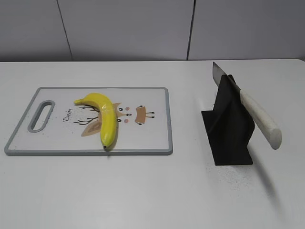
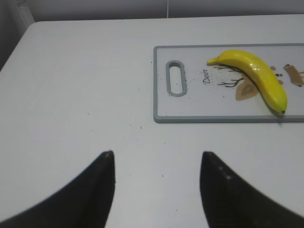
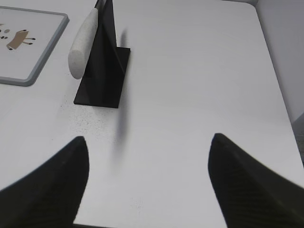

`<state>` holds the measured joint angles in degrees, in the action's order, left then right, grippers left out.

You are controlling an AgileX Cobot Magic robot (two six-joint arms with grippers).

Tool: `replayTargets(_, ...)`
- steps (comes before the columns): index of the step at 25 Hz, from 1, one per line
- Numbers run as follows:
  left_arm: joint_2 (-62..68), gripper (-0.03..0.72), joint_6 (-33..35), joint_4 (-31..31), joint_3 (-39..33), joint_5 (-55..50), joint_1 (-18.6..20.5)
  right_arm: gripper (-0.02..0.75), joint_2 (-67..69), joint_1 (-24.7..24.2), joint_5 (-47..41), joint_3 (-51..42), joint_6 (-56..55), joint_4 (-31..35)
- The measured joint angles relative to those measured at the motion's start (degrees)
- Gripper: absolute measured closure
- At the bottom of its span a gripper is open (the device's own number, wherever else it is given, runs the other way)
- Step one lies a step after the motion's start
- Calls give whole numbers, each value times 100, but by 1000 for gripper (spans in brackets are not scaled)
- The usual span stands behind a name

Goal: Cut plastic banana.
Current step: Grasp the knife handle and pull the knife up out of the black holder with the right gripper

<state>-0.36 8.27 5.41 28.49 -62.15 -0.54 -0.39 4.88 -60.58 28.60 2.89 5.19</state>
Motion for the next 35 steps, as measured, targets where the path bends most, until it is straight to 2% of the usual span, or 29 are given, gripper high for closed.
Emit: replayTargets(35,0,152,0,0,0,0,0,147,0,0,29,0,5,-21)
